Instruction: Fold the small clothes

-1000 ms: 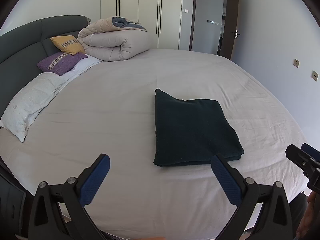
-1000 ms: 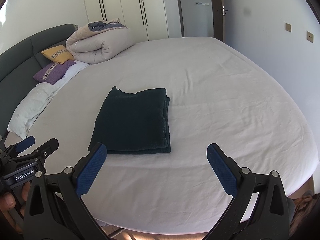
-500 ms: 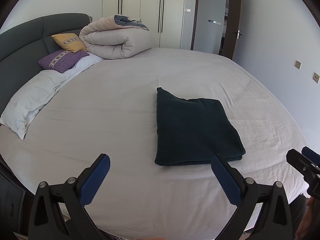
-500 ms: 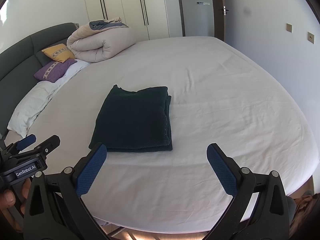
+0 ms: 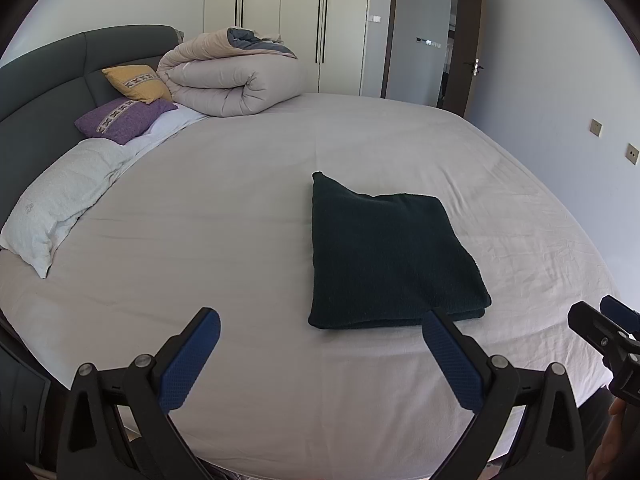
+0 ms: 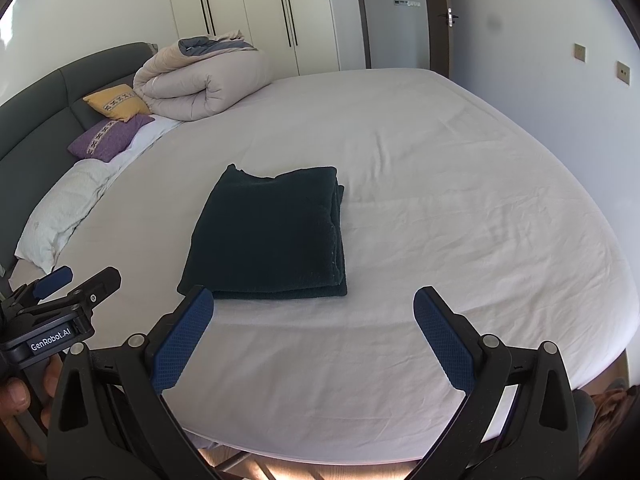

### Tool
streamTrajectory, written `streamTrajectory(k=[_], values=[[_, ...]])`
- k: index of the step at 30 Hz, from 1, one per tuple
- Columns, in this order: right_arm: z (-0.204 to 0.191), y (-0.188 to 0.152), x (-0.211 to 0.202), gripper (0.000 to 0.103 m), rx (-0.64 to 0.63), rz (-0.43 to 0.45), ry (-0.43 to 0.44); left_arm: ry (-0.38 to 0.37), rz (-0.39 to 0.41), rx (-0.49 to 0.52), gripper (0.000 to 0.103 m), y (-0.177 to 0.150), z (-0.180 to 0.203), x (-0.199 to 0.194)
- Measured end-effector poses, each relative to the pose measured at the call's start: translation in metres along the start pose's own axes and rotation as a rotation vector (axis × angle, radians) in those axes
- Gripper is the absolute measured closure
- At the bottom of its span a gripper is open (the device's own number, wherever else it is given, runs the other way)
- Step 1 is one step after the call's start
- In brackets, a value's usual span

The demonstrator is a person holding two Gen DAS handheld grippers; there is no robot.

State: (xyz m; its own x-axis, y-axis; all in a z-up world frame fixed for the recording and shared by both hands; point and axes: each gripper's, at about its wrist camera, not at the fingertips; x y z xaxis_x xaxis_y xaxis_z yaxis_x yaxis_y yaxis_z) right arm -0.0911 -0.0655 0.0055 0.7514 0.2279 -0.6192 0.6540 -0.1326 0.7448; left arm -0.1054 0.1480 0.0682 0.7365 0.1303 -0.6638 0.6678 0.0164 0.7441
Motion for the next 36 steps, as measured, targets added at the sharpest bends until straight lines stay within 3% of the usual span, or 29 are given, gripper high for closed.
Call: streamTrajectory(k=[36], values=[[-0.0007, -0.0019, 0.0027, 0.001, 0.002, -0.003, 0.0, -0.009, -0.007, 0.002, 0.0, -0.0035, 0.0024, 0.0043]])
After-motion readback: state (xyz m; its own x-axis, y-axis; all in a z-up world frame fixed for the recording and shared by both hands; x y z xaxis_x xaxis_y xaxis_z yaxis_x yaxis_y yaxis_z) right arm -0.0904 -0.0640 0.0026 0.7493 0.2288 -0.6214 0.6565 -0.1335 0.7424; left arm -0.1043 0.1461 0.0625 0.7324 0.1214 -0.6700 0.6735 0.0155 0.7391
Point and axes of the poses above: each gripper's, at about its wrist camera, not at the fingertips, and x roughly the way its jaws point, z to its right, y to its top, and after that the axes turned 11 degrees about y, right-handed
